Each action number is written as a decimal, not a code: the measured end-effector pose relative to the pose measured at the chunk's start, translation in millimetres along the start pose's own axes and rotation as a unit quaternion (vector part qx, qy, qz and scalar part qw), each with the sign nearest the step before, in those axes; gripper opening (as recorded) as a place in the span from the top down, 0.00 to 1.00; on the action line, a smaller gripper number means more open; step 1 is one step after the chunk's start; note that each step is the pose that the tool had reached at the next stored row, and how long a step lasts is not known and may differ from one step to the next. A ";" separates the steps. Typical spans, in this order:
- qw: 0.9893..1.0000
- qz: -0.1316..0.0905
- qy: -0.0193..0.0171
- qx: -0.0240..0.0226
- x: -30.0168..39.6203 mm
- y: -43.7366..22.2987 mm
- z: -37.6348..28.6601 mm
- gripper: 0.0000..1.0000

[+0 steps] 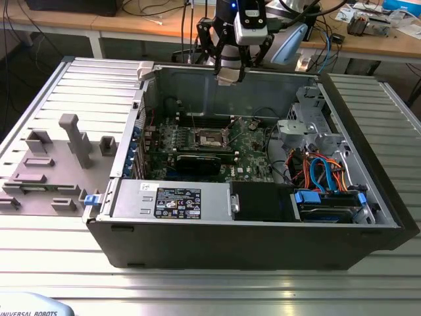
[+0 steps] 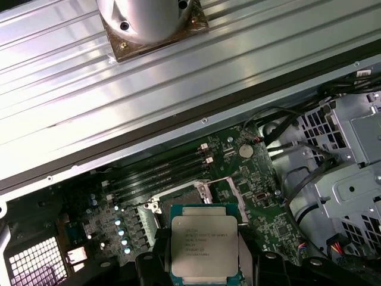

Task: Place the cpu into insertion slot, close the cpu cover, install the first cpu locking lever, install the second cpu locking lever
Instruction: 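Place the cpu into insertion slot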

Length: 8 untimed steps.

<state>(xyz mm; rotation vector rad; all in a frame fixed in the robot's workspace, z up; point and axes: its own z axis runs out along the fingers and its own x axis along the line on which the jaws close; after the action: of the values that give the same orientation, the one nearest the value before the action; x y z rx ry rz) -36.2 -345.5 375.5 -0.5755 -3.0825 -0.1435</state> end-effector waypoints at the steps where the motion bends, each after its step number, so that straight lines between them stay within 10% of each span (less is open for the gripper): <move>1: 1.000 0.006 -0.001 0.000 0.0 0.0 0.0 0.46; 8: 0.999 0.038 -0.003 -0.001 0.0 0.0 0.1 0.46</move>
<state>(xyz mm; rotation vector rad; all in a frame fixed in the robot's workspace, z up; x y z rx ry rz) -36.2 -345.5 375.4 -0.6938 -3.0615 -0.1435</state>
